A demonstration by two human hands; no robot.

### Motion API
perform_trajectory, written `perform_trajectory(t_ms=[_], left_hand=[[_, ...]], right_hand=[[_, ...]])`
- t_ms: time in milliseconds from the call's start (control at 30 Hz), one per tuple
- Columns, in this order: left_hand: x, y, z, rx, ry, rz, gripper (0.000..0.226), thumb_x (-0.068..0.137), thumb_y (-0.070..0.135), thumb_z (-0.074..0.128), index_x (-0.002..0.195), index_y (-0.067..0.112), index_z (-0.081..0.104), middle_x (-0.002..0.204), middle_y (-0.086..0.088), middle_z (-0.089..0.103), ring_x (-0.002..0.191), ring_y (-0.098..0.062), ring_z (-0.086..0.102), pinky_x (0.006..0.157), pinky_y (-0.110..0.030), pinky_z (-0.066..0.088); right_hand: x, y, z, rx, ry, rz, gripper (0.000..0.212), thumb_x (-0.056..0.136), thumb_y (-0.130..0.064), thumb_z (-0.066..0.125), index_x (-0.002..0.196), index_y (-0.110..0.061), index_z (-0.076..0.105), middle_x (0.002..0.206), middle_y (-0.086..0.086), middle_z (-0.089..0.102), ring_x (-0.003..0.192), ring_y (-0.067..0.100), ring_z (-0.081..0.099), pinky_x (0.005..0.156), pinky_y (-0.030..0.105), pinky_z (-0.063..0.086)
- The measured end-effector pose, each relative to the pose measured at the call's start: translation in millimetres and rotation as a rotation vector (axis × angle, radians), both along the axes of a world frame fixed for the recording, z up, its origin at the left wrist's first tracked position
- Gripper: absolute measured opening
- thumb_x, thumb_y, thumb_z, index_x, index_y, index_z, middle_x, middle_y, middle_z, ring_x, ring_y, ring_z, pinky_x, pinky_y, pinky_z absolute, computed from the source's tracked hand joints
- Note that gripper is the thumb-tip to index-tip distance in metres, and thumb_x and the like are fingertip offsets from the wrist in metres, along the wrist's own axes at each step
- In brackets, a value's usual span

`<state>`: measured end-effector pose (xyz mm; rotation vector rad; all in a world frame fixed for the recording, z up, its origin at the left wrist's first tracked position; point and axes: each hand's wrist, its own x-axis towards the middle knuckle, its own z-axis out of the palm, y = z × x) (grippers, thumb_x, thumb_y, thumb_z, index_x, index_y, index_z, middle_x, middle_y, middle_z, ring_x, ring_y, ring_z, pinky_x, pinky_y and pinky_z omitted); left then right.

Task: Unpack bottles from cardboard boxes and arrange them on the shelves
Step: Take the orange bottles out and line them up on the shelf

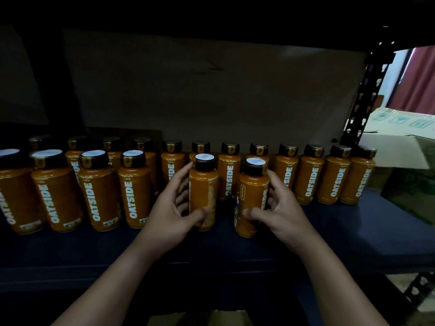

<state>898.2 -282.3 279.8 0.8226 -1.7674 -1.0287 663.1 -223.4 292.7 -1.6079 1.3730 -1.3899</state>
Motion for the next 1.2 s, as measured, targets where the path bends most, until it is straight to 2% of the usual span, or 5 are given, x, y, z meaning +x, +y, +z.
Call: perform_trajectory(t_ms=[267,600,733,867,1200], left_hand=[[-7,9,-4,-0.159,-0.069,0.233,0.101,0.063,0.049,0.087,0.145,0.054,0.028,0.131,0.031,0.037,0.115,0.013,0.045,0.089,-0.018,0.045],[-3,9,-2,-0.081,-0.035,0.139,0.086,0.074,0.044,0.079,0.143,0.055,0.029,0.14,0.023,0.048,0.135,-0.005,0.048,0.111,-0.04,0.047],[-4,7,-4,-0.095,-0.041,0.151,0.084,0.079,0.036,0.08,0.143,0.055,0.029,0.137,0.025,0.046,0.134,-0.005,0.047,0.107,-0.033,0.047],[-4,7,-4,-0.099,-0.04,0.154,0.086,0.075,0.043,0.078,0.144,0.053,0.028,0.13,0.032,0.045,0.128,0.002,0.048,0.103,-0.026,0.046],[-14,23,-12,-0.26,-0.154,0.414,0.091,0.079,0.036,0.085,0.153,0.036,0.033,0.131,0.026,0.037,0.121,0.0,0.05,0.091,-0.018,0.051]], right_hand=[[3,1,-3,-0.001,-0.01,-0.025,0.092,0.062,-0.03,0.088,0.134,-0.055,0.036,0.14,-0.019,0.05,0.129,0.006,0.051,0.104,0.037,0.049],[-7,-2,-8,0.063,-0.014,0.07,0.085,0.077,0.003,0.079,0.133,-0.049,0.042,0.138,-0.011,0.054,0.13,0.011,0.052,0.102,0.033,0.048],[-6,-4,-11,0.054,0.002,0.04,0.091,0.072,-0.01,0.087,0.145,-0.038,0.04,0.143,-0.009,0.051,0.131,0.012,0.051,0.091,0.024,0.049],[-6,-6,-14,0.064,0.03,0.003,0.111,0.059,-0.034,0.091,0.153,-0.037,0.033,0.154,-0.004,0.042,0.141,0.019,0.043,0.106,0.043,0.049],[-5,0,-9,0.04,0.05,-0.021,0.089,0.067,-0.026,0.087,0.141,-0.043,0.039,0.128,-0.033,0.042,0.131,0.005,0.036,0.077,0.015,0.046]])
